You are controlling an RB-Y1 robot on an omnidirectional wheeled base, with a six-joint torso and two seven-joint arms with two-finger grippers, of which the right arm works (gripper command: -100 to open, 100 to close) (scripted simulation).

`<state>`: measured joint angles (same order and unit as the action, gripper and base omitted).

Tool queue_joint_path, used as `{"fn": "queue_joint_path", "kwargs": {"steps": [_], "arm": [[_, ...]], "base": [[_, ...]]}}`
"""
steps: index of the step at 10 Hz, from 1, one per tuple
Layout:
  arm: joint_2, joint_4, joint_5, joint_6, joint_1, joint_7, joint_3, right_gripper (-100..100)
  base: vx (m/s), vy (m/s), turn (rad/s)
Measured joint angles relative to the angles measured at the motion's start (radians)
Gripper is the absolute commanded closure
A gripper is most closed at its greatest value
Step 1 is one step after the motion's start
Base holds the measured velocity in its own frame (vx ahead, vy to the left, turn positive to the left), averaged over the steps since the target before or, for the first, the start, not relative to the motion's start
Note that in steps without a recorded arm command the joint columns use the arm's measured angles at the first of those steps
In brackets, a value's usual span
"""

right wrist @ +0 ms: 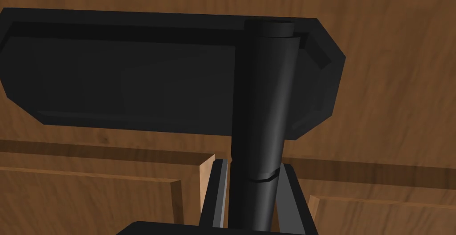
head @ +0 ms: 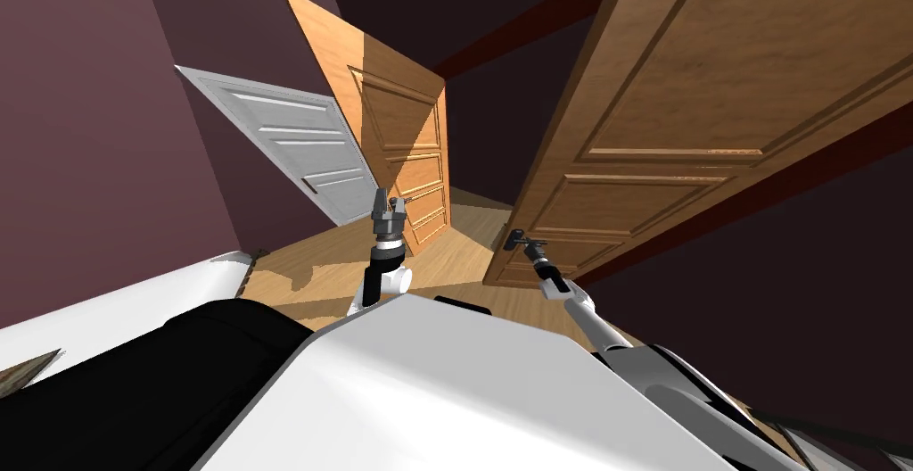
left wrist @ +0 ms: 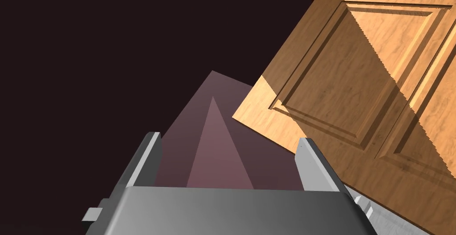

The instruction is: Pull the door open

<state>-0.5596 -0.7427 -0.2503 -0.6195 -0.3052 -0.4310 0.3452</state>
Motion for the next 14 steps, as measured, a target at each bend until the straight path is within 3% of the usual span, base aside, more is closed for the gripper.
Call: {"fn": "queue_joint_path", "kwargs": {"steps": [6, 8, 10, 14], "arm": [[-0.092, -0.058, -0.002, -0.088, 0.048, -0.081, 0.096, 100], [-0.099, -0.057, 0.001, -0.104, 0.059, -0.093, 0.116, 100], [-0.122, -0.069, -0.002, -0.124, 0.071, -0.105, 0.134, 100], [-0.169, -0.076, -0.004, -0.194, 0.085, -0.14, 0.183, 100]], "base": [[-0.201, -0.134, 0.105], [-0.103, -0.05, 0.044], [-0.162, -0.114, 0.093], [-0.159, -0.117, 0.078]]}}
